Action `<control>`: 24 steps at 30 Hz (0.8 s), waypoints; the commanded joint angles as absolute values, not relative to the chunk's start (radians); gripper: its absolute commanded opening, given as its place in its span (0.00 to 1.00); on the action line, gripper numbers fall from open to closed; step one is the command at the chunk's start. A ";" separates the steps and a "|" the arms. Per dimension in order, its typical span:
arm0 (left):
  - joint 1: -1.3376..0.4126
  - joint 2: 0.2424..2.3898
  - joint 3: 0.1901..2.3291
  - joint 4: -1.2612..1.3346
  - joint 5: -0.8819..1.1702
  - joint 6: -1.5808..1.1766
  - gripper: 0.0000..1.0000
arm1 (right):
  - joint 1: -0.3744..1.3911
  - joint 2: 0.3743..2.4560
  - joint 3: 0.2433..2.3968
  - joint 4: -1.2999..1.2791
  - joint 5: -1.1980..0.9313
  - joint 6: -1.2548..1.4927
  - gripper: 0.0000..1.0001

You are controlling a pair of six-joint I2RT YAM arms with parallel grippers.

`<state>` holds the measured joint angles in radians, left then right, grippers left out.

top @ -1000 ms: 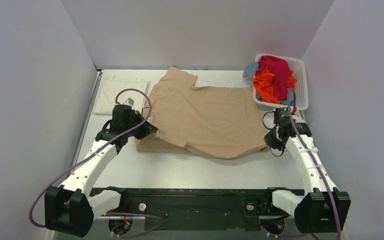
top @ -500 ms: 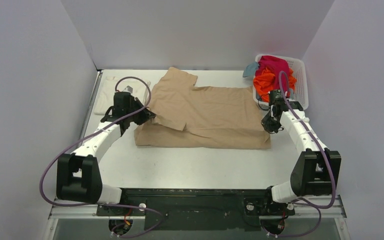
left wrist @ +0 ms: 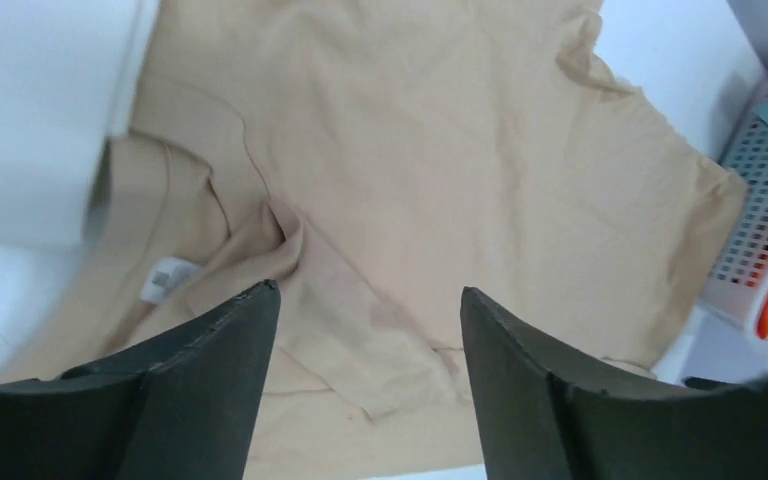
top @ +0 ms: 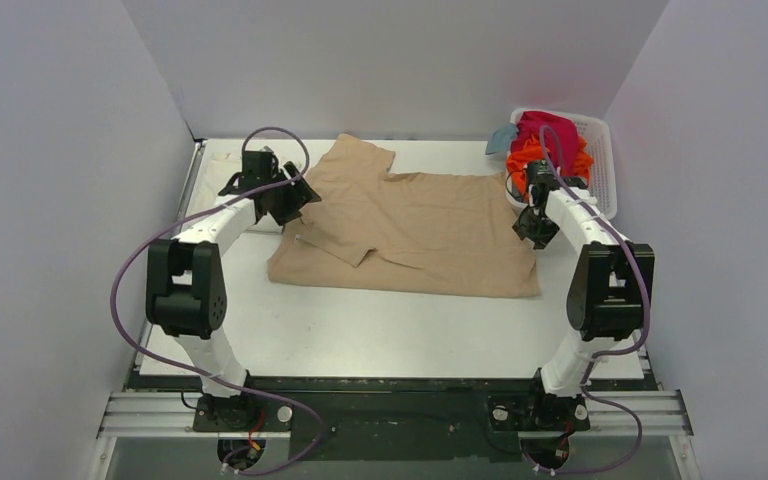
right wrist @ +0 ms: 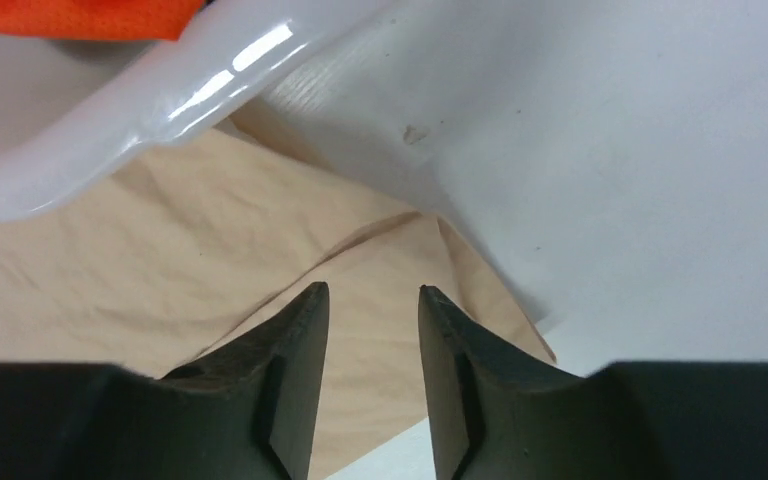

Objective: Fold and stack the t-shirts
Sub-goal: Fold the flattened tshirt in 1/3 of the way

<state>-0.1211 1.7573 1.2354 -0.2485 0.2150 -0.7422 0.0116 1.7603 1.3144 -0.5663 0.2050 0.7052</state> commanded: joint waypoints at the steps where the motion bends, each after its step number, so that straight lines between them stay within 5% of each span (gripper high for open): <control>1: -0.101 1.834 1.429 -0.389 0.158 -0.684 0.80 | 0.009 1.707 1.356 -0.607 0.317 0.703 0.39; 9: -0.103 1.660 1.253 -0.378 0.163 -0.716 0.85 | 0.109 1.506 1.176 -0.559 0.255 0.599 0.74; 17: -0.110 1.582 0.974 -0.193 0.254 -0.751 0.88 | 0.198 1.574 1.014 -0.330 -0.038 0.631 0.75; 24: -0.107 1.694 0.930 -0.196 0.259 -0.753 0.90 | 0.124 1.702 1.010 -0.363 0.057 0.609 0.74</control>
